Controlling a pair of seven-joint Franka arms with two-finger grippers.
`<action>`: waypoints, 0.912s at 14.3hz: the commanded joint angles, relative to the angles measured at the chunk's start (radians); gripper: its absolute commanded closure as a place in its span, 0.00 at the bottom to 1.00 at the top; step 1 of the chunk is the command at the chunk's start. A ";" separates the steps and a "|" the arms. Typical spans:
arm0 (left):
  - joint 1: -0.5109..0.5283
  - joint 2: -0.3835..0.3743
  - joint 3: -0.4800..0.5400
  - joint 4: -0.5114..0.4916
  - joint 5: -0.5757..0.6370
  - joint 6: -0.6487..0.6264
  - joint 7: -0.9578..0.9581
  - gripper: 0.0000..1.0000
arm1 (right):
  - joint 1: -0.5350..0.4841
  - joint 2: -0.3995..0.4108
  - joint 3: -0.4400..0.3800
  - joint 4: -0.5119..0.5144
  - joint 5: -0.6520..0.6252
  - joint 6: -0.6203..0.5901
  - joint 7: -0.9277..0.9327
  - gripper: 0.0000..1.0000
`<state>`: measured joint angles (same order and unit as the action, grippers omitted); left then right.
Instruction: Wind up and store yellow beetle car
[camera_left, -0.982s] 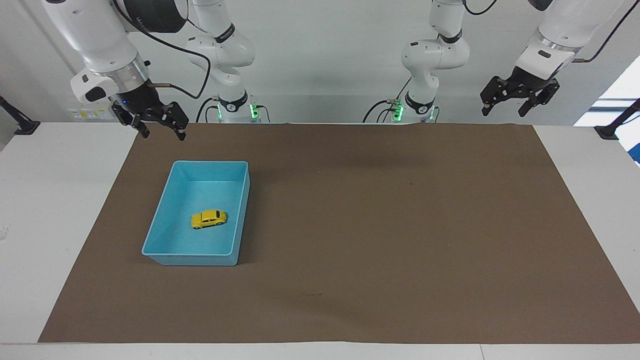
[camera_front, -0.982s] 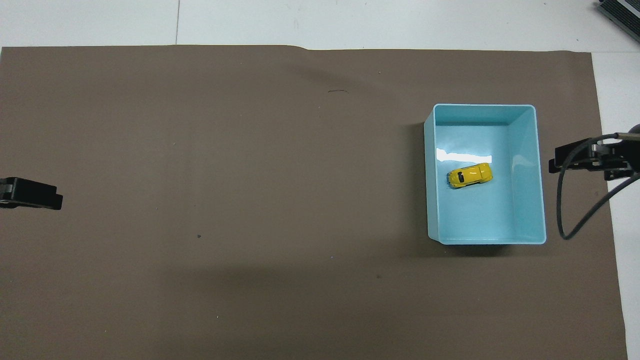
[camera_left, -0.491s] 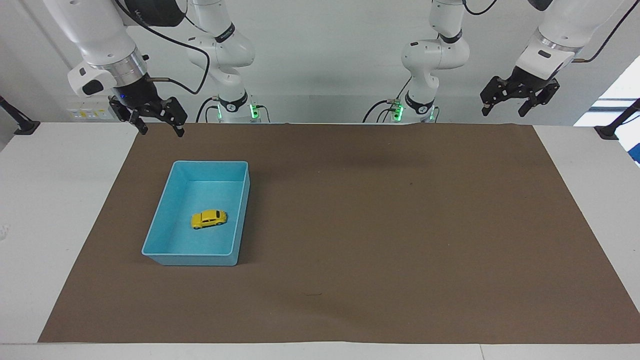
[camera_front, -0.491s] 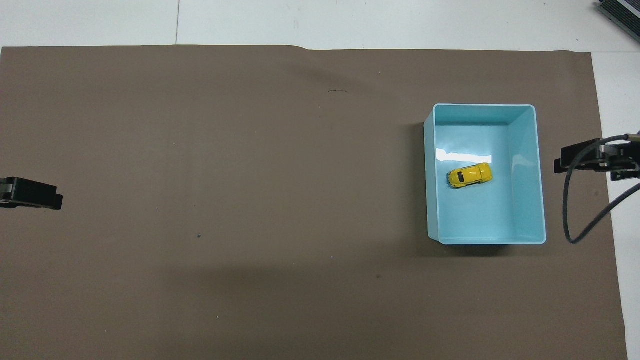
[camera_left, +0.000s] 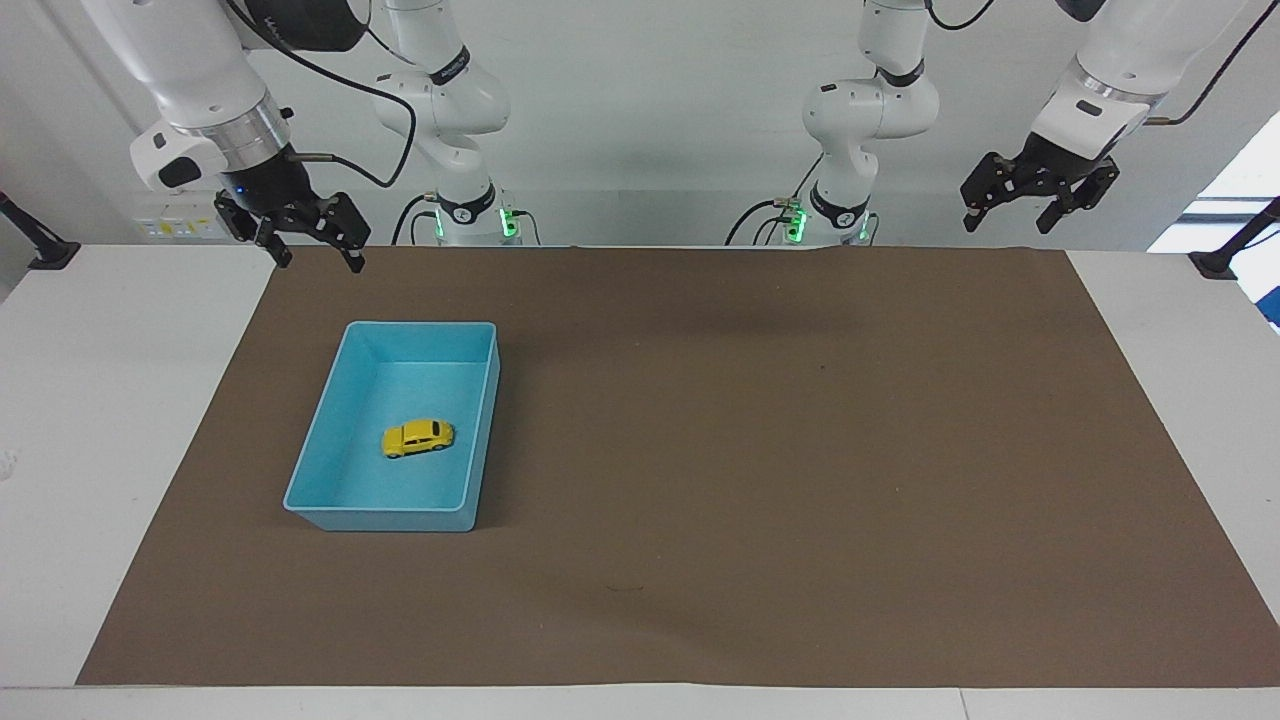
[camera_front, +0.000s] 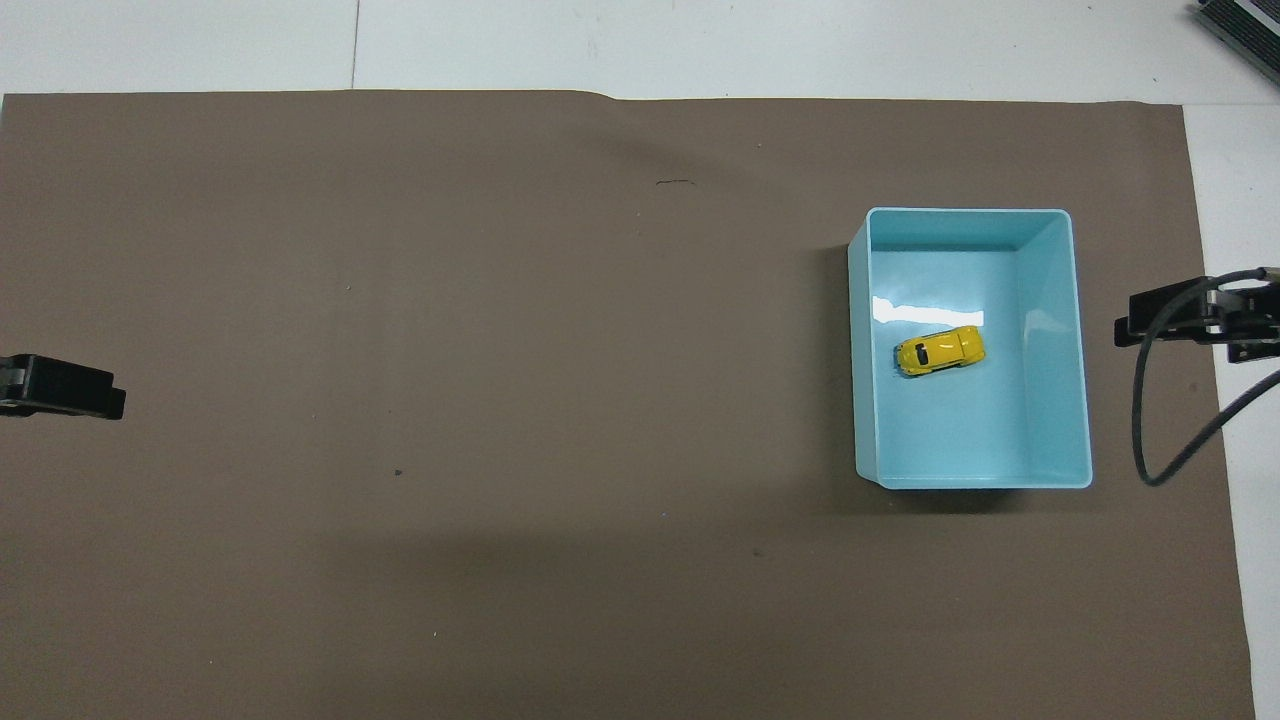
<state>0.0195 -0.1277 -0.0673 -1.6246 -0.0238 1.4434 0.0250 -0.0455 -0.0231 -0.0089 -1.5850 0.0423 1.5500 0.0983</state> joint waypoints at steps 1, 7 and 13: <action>-0.003 -0.020 0.008 -0.017 -0.011 0.011 0.010 0.00 | -0.005 -0.009 0.004 0.006 -0.013 -0.036 0.017 0.00; -0.003 -0.020 0.008 -0.017 -0.010 0.011 0.010 0.00 | -0.005 -0.021 0.006 0.006 -0.018 -0.025 0.014 0.00; -0.003 -0.020 0.008 -0.017 -0.010 0.011 0.010 0.00 | -0.002 -0.023 0.004 0.006 -0.051 -0.025 0.012 0.00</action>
<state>0.0195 -0.1277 -0.0673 -1.6246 -0.0238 1.4434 0.0250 -0.0459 -0.0355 -0.0106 -1.5785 0.0205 1.5318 0.0983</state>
